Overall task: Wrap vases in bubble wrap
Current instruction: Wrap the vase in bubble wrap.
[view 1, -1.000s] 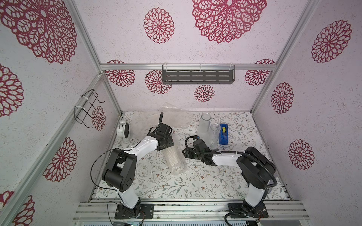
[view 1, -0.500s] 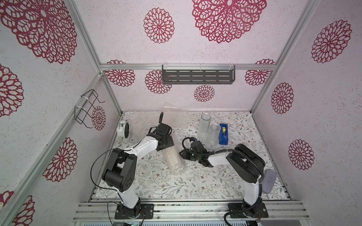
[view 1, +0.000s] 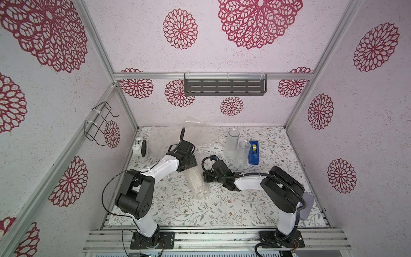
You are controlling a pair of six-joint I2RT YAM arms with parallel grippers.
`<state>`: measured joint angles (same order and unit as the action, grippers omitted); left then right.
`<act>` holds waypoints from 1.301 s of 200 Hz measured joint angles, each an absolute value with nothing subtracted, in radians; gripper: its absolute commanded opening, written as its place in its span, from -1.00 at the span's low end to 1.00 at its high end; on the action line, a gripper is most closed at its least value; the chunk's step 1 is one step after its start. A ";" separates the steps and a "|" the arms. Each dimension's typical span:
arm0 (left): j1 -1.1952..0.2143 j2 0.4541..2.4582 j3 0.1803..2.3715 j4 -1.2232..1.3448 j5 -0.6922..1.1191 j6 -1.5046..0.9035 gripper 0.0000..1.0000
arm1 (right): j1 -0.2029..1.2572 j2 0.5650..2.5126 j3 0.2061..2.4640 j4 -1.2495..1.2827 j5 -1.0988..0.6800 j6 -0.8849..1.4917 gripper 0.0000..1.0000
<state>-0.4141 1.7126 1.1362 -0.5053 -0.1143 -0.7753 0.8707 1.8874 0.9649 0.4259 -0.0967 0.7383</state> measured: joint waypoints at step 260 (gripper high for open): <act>-0.364 1.678 1.060 -0.465 -0.017 -0.778 0.72 | 0.985 1.879 1.066 0.420 -0.082 0.669 -1.00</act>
<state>-0.3637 1.6775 1.0603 -0.4652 -0.0166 -0.7776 0.9852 1.8786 1.0660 0.4198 -0.0822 0.6685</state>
